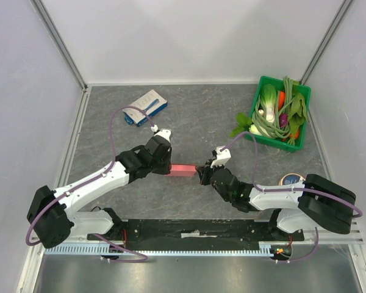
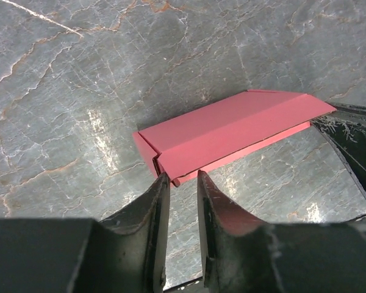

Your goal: Fold the paper box

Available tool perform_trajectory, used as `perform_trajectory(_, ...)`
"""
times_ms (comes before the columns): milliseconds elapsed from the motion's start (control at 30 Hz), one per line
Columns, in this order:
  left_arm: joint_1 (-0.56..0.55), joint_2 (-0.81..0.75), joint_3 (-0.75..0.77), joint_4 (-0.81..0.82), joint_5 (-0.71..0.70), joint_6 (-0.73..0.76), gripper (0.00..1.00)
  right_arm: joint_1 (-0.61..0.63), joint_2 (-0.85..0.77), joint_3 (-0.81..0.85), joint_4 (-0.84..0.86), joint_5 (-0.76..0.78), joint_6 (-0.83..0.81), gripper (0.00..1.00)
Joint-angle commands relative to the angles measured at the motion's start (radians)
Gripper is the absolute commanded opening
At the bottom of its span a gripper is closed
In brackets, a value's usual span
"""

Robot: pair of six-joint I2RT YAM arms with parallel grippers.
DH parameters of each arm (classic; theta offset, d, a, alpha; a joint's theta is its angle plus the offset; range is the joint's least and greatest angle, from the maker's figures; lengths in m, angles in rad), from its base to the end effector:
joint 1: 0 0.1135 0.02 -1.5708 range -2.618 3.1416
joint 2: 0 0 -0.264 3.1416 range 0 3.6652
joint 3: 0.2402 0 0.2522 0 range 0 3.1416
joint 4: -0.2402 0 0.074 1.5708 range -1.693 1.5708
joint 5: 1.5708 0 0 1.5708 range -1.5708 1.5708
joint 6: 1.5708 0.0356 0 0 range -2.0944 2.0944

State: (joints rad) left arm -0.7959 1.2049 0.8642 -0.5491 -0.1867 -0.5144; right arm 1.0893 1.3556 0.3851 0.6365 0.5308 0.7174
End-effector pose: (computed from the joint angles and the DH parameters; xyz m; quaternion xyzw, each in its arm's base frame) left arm 0.1762 -0.1705 0.2500 0.1008 0.9336 -0.1329 0.3172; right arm 0.1319 0.2136 0.1688 0.0041 0.8008 0.3071 0.5141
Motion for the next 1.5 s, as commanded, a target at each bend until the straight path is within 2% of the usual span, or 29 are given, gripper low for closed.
perform_trajectory(0, -0.038, 0.012, -0.002, 0.026, -0.057, 0.021, 0.33, 0.030, 0.040, -0.014, -0.187, -0.064, -0.004, 0.00)
perform_trajectory(67, -0.039, 0.013, -0.008, 0.031, -0.062, 0.020, 0.34, 0.031, 0.051, -0.011, -0.184, -0.064, -0.004, 0.00)
perform_trajectory(167, -0.039, 0.027, -0.016, 0.026, -0.100, 0.016, 0.25, 0.032, 0.053, -0.011, -0.179, -0.064, -0.004, 0.00)
perform_trajectory(300, -0.039, 0.048, -0.013, 0.011, -0.117, 0.017, 0.02, 0.031, 0.045, -0.018, -0.184, -0.058, -0.004, 0.00)
perform_trajectory(433, -0.037, 0.061, -0.033, 0.035, -0.079, 0.043, 0.02, 0.032, 0.028, -0.028, -0.196, -0.040, -0.001, 0.00)
perform_trajectory(567, -0.037, 0.055, -0.097, 0.152, 0.038, 0.070, 0.02, 0.032, 0.007, -0.031, -0.230, -0.009, -0.019, 0.00)
perform_trajectory(700, -0.032, 0.018, -0.159, 0.270, 0.075, 0.063, 0.02, 0.032, -0.024, -0.025, -0.277, 0.035, -0.041, 0.00)
perform_trajectory(933, -0.020, 0.045, -0.134, 0.169, 0.001, 0.083, 0.02, 0.024, -0.029, -0.026, -0.285, 0.026, -0.075, 0.00)
perform_trajectory(1133, -0.014, 0.151, -0.071, 0.060, -0.066, 0.094, 0.02, 0.020, -0.007, -0.025, -0.276, 0.011, -0.078, 0.00)
perform_trajectory(1433, -0.014, 0.076, -0.060, 0.063, -0.022, 0.145, 0.02, -0.002, -0.023, -0.025, -0.287, 0.001, -0.096, 0.00)
perform_trajectory(1467, -0.012, 0.068, -0.057, 0.061, -0.014, 0.146, 0.08, -0.003, -0.024, -0.023, -0.287, -0.003, -0.102, 0.00)
